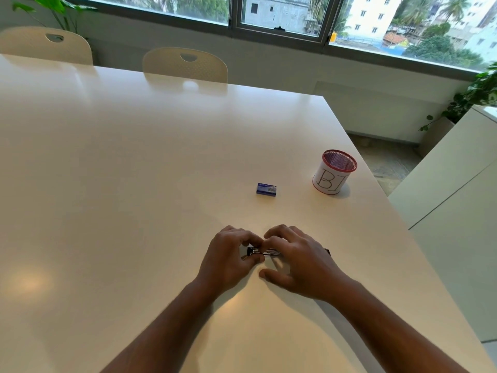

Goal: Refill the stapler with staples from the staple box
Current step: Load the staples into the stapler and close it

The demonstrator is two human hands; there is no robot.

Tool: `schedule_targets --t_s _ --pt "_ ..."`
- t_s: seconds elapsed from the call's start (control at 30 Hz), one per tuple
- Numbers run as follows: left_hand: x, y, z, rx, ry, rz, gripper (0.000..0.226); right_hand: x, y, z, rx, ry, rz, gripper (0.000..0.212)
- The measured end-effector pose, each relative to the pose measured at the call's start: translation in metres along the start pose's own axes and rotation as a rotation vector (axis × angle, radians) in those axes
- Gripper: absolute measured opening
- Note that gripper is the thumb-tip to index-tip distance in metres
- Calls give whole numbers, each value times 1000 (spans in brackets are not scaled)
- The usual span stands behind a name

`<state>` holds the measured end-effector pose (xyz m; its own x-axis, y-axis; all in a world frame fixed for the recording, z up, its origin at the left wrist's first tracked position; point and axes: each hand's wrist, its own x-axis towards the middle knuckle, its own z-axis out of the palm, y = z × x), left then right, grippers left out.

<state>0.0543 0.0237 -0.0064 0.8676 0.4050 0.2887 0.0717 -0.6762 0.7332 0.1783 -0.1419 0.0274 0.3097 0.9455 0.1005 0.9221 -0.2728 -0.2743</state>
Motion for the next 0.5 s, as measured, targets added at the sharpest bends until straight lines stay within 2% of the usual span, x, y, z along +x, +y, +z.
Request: schedule_targets --t_s 0.27,0.5 --pt "0 -1 1 14 0 11 29 -1 0 7 93 45 -10 54" --pt "0 1 1 21 21 13 27 -23 14 12 288 329 161 44"
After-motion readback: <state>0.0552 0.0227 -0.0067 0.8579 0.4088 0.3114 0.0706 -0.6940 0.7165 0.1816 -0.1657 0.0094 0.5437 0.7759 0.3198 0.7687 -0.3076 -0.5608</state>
